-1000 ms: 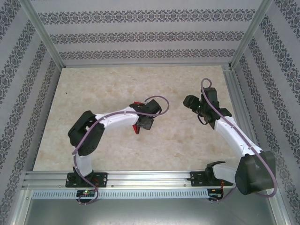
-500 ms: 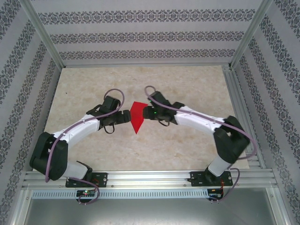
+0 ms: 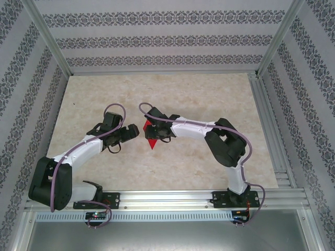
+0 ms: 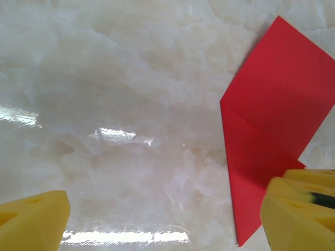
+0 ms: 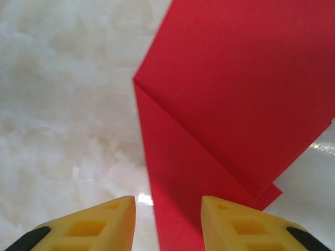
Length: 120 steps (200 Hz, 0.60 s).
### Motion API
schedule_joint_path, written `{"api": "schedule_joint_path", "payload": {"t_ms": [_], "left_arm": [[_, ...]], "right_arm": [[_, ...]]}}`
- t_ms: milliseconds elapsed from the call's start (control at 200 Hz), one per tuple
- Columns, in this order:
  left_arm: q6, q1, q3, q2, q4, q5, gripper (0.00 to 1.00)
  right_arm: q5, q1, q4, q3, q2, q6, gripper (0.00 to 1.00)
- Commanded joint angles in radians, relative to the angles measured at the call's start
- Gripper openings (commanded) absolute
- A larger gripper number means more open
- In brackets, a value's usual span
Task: Fold a paper plane with a square sheet of paper (pick it up from the middle)
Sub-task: Rotate the paper at the center of the table.
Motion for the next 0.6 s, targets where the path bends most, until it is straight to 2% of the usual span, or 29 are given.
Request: {"api": "schedule_joint_path", "payload": {"t_ms": [0, 215, 505, 594], "left_arm": [[-0.021, 0.014, -0.006, 0.007, 0.057, 0.030, 0.94], [-0.017, 0.014, -0.003, 0.023, 0.062, 0.049, 0.94], [-0.013, 0.014, -0.005, 0.050, 0.100, 0.109, 0.94], [-0.020, 0.015, -0.013, 0.064, 0.133, 0.147, 0.93]], "right_arm": [[-0.021, -0.020, -0.016, 0.039, 0.036, -0.027, 0.36], [-0.034, -0.046, -0.054, 0.031, 0.064, -0.112, 0.32], [-0.189, -0.067, -0.182, -0.077, -0.018, -0.617, 0.35], [-0.194, -0.068, -0.229, -0.084, -0.055, -0.699, 0.36]]}}
